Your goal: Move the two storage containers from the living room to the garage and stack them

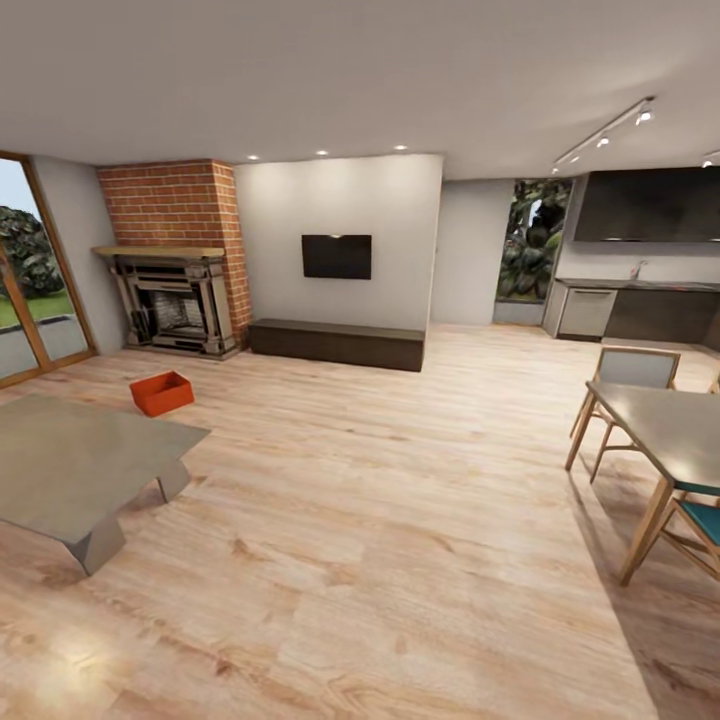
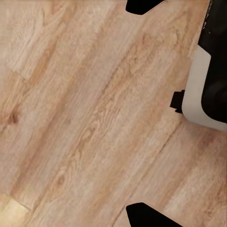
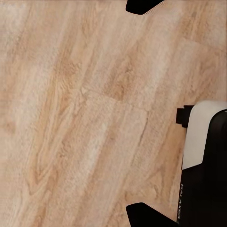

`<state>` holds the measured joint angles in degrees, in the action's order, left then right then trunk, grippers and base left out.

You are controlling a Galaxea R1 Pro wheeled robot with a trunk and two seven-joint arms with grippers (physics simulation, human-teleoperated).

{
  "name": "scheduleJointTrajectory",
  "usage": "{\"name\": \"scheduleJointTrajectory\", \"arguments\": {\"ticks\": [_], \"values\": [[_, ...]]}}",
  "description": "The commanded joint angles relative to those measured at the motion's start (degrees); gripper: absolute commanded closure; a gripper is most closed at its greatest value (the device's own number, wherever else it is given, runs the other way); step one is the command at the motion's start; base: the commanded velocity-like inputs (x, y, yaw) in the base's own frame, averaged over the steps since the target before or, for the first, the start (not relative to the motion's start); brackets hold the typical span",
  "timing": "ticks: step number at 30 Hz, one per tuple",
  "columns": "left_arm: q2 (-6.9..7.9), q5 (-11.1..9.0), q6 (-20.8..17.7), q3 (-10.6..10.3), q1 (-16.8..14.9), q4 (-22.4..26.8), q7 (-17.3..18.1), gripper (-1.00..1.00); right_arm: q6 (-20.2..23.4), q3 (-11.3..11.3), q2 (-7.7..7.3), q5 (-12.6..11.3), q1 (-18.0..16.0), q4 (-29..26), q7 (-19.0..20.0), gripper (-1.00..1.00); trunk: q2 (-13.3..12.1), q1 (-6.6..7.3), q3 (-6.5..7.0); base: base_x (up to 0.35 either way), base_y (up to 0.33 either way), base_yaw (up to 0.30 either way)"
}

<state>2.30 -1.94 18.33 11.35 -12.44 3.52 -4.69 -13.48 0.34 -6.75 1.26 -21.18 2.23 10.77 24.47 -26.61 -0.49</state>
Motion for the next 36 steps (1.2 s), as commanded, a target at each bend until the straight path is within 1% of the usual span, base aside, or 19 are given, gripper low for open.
{"name": "scheduleJointTrajectory", "arguments": {"ticks": [1,36], "values": [[-0.07,-0.19,0.21,-0.02,-0.04,-0.08,-0.06,-1.0,-0.4,0.01,-0.02,0.1,-0.09,0.23,0.13,-1.0,0.06,-0.06,-0.05,0.324,0.0,0.0],[0.1,-0.15,0.21,-0.02,-0.04,-0.09,-0.06,-1.0,-0.4,0.01,-0.02,0.1,-0.09,0.23,0.13,-1.0,0.06,-0.06,-0.05,0.323,0.0,0.0]]}}
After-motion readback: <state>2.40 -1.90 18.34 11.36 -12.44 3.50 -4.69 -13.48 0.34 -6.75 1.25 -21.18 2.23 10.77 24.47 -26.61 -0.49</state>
